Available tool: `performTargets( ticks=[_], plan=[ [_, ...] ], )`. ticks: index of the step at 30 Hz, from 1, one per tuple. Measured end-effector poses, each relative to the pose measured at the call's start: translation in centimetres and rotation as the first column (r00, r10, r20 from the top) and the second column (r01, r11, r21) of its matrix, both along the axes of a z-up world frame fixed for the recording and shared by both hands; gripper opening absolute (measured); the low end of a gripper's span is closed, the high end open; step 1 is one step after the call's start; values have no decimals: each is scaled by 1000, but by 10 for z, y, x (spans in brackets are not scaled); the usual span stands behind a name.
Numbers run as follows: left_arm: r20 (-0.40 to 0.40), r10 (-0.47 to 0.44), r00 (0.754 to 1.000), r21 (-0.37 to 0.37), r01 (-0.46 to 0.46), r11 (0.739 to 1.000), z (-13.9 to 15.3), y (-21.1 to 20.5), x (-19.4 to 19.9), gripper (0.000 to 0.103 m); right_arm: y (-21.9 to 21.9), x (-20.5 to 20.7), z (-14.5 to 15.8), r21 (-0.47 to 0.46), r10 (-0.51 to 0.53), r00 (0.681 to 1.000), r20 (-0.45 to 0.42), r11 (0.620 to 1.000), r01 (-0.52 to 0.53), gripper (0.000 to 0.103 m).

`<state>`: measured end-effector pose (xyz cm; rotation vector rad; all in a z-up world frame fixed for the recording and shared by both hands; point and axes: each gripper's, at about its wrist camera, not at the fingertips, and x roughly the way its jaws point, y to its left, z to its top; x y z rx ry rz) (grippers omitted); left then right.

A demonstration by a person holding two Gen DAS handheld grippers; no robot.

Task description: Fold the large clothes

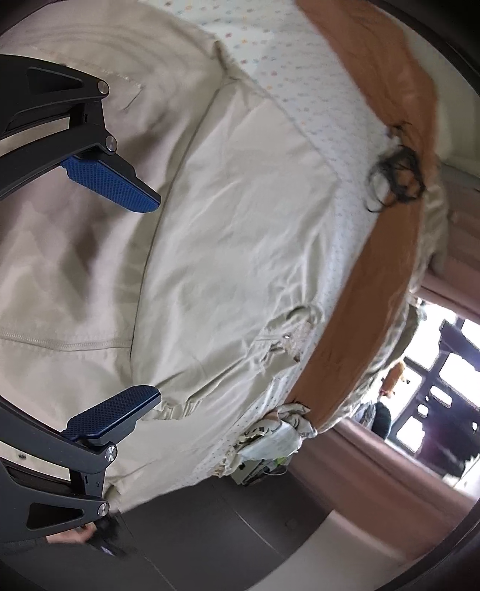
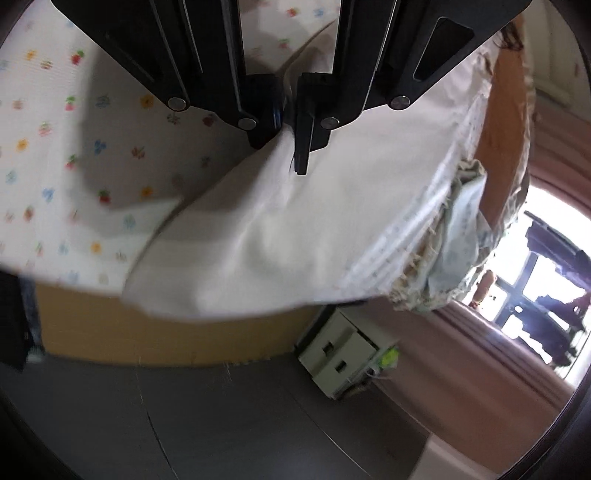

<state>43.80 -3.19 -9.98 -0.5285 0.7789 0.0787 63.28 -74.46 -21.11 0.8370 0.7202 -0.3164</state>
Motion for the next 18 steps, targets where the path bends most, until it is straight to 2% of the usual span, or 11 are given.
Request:
performTargets(
  ticks=[6,10,16,18],
  plan=[
    [32,26,999,54,-28,998,3,-5,-5,95,24,5,57,-75,44,999,13,996,-43,6],
    [31,50,998,60,-51,997,-3,2,-6,95,41,5,91,-129,86,996,33,988,-81,5],
    [-25,65,998,97,-62,993,-23,9,0,95,73,1,134,-196,159,986,51,970,-146,5],
    [-38,68,997,88,-64,994,-28,12,0,95,88,0,149,-227,195,979,61,958,-177,5]
  ],
)
